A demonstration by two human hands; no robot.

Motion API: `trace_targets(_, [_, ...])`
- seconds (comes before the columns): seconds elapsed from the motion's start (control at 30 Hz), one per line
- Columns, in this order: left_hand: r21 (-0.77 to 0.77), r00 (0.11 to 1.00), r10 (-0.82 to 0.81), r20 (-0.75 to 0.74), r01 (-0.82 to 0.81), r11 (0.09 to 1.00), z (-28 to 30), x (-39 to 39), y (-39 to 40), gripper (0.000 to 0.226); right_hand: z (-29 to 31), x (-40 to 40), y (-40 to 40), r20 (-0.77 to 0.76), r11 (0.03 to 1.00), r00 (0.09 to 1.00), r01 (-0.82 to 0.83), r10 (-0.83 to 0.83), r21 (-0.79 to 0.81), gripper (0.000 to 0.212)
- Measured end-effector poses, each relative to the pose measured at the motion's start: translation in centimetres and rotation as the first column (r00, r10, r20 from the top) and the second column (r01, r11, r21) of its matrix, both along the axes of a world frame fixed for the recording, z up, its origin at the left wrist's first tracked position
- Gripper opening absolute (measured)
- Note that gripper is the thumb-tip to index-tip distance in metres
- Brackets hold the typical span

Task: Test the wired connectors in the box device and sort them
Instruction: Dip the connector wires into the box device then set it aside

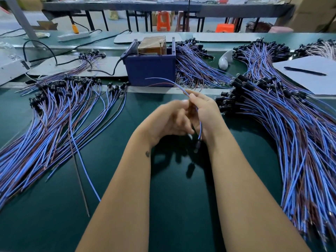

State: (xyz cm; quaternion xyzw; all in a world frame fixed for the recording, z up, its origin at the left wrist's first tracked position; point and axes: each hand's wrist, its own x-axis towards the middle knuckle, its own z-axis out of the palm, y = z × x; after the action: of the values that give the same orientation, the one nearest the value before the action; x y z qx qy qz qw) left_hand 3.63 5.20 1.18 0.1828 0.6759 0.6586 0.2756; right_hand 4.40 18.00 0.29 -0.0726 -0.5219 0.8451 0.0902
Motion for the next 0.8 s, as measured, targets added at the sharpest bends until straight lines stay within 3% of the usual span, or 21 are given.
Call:
trace_targets(0.03, [-0.007, 0.984, 0.178, -0.019, -0.179, 0.984, -0.2, -0.5, -0.2, 0.052, 0.0, 0.0, -0.3, -0.017, 1.000, 1.000, -0.024, 0.024, 0.008, 0.016])
trace_targets(0.1, [0.008, 0.870, 0.489, -0.063, -0.490, 0.872, -0.6, -1.5, -0.3, 0.044, -0.1, 0.0, -0.7, -0.034, 0.994, 0.996, -0.078, 0.081, 0.076, 0.014])
trace_targets(0.17, [0.069, 0.780, 0.620, -0.080, -0.616, 0.784, -1.2, -2.2, -0.2, 0.029, -0.3, 0.1, -1.3, -0.020, 0.974, 0.989, -0.138, 0.143, 0.182, 0.015])
trace_targets(0.3, [0.163, 0.762, 0.629, -0.152, -0.609, 0.776, -1.9, -2.2, -0.2, 0.020, -0.8, -0.1, -2.3, 0.005, 0.913, 0.987, -0.149, 0.159, 0.380, 0.017])
trace_targets(0.4, [0.211, 0.773, 0.625, -0.107, -0.596, 0.774, -1.6, -1.9, -0.2, 0.018, -1.0, -0.1, -2.6, 0.009, 0.889, 0.992, -0.118, 0.127, 0.442, 0.013])
trace_targets(0.6, [0.145, 0.782, 0.614, -0.107, -0.599, 0.787, -1.4, -1.5, 0.0, 0.015, -1.0, 0.0, -2.5, -0.027, 0.862, 0.999, -0.025, 0.045, 0.506, 0.012])
trace_targets(0.8, [0.149, 0.671, 0.728, -0.142, -0.712, 0.686, -1.8, -2.1, -0.7, 0.015, -0.8, 0.0, -2.3, -0.029, 0.889, 0.998, 0.065, -0.059, 0.454, 0.017])
